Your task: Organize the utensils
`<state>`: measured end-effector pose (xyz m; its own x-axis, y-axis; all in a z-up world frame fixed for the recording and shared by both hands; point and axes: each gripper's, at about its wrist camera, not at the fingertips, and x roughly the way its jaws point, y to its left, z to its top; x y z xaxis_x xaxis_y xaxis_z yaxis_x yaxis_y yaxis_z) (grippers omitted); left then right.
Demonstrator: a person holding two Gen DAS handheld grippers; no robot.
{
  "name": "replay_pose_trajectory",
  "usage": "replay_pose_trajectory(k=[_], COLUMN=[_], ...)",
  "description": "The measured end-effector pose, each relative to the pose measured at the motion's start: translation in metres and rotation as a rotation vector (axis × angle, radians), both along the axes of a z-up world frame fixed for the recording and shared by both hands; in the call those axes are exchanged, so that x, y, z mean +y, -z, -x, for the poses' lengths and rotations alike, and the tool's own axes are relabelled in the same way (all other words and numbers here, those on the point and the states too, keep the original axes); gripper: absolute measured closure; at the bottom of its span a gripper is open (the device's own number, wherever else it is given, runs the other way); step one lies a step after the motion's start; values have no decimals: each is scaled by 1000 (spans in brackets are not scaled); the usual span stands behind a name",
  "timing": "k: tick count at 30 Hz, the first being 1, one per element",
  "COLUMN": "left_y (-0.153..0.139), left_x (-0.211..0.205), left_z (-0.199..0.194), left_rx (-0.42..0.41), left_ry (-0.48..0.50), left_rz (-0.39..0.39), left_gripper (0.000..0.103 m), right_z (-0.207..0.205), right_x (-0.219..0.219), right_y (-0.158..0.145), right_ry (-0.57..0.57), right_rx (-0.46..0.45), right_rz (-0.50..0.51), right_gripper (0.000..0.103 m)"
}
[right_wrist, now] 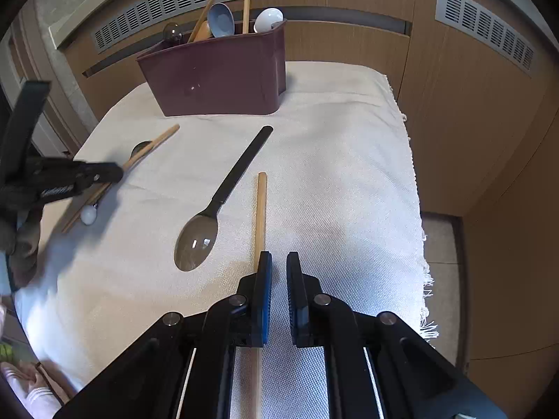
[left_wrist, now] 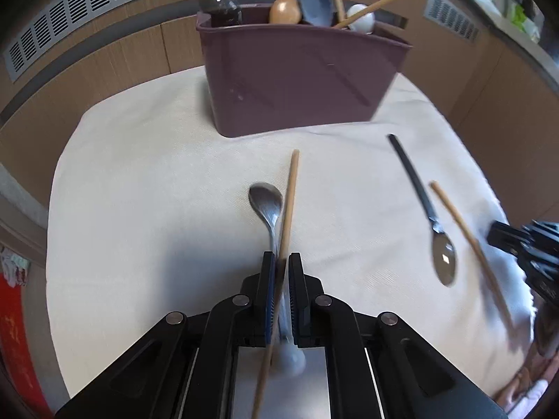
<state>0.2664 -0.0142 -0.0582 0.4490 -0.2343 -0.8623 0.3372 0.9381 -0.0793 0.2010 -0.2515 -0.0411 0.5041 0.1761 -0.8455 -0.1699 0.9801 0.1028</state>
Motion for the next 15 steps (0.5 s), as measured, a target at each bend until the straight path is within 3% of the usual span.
replay_pose_trajectory(k=[6, 15], left_y=[-2, -4], left_x=[-15, -32], left_z=[39, 53], left_rx=[26, 47], left_ry=[69, 159], left_rz=[41, 20], left_gripper=[95, 93], right_z=[-8, -25], right_x=[4, 28], right_y=[9, 13], right_ry=[-8, -57], right_rx=[65, 99], right_rz=[-42, 64], right_gripper=[90, 84])
